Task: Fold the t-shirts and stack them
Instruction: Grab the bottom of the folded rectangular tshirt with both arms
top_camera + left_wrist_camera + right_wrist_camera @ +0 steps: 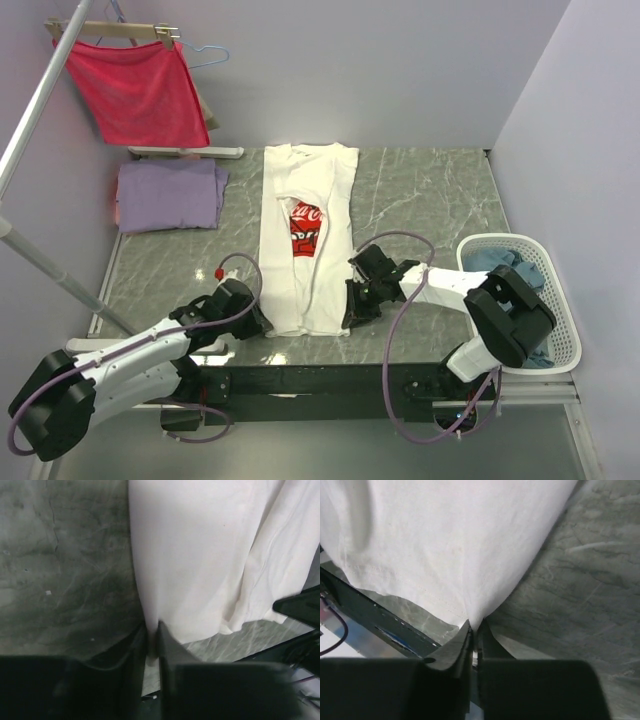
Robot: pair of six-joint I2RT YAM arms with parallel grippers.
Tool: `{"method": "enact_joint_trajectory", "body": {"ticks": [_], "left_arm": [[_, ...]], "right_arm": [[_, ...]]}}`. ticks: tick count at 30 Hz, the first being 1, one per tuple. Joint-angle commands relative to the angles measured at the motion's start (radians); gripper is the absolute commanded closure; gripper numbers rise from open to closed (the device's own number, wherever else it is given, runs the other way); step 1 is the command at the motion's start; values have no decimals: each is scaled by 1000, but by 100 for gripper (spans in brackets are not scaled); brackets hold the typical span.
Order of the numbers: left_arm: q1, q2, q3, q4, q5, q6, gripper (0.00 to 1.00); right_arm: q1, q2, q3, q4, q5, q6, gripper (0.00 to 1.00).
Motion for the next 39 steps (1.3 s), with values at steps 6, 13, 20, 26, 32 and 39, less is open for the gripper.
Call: {"method": "enact_joint_trajectory", "body": {"ticks": [6,13,20,26,32,39], "left_arm": [[-21,89,-11,-130,-45,-16,99],[-60,75,-9,-166,-50,-60,99],[-109,64,3,-168,-40,-71,96],[-126,18,2,-153,-48,-91,52],[-135,26,-18,-116,-34,-111,61],[-175,98,46,-131,-45,-91,99]], "right_arm": [[7,-46,24,-219,288,19,100],[7,-152,-28,-310,381,55,100],[8,-158,-65,-235,280,39,100],[7,-166,-74,-216,275,35,54],[7,-146,-89,-179,246,30,56],[8,-208,-114,-169,218,10,100]]}}
